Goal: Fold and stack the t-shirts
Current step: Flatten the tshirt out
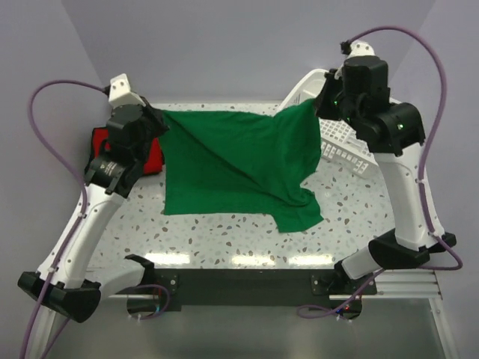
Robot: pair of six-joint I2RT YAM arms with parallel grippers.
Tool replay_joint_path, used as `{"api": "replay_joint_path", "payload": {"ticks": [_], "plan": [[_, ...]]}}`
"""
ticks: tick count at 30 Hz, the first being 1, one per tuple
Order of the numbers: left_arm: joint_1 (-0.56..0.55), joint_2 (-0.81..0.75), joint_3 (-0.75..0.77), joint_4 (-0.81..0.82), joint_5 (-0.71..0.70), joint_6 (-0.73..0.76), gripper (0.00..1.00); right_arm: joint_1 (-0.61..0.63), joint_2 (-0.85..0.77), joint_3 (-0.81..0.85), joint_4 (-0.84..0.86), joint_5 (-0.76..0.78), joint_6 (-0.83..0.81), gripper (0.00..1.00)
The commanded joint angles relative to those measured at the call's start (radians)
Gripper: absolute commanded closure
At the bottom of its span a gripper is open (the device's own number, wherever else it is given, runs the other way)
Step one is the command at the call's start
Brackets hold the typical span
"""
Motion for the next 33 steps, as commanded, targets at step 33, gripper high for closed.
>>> {"api": "replay_joint_path", "payload": {"ticks": [33], "plan": [[0.011, -0.085, 0.137, 0.054, -0.028, 0.062, 1.00, -0.004, -0.159, -0.118, 0.631, 0.185, -0.406, 1.00]]}}
